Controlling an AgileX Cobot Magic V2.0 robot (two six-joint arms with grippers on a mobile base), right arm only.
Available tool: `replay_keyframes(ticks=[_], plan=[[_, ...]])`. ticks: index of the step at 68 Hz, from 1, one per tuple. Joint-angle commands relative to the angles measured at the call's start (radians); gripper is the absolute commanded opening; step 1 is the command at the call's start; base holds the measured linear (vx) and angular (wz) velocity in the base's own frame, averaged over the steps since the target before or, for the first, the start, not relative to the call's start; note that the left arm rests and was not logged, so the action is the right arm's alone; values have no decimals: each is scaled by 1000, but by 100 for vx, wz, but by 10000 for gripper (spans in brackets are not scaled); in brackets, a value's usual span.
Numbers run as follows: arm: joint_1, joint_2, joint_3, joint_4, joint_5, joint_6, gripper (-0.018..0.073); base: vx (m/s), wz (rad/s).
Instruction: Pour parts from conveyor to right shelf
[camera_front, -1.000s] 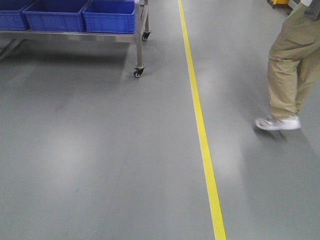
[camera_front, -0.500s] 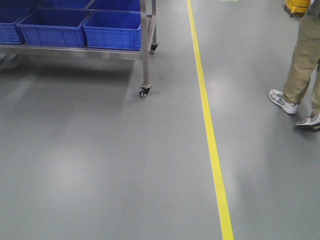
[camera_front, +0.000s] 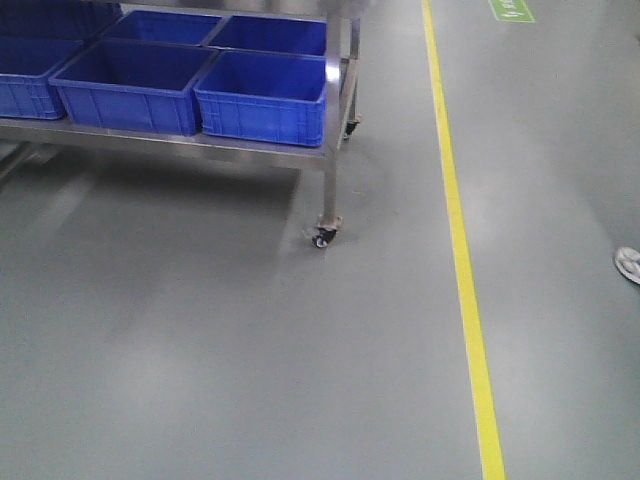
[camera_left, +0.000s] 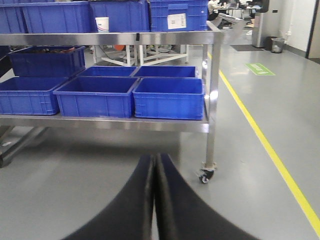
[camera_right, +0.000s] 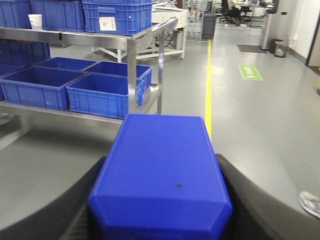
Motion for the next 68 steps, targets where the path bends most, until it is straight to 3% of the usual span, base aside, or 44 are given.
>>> replay_keyframes(ticks=[1,32,68], plan=[[0,15,-26,2,-83,-11,-6,64,18],[0,15,-26,2,-83,-11,-6,57,43],[0,15,-26,2,-82,-11,-6,51,94]])
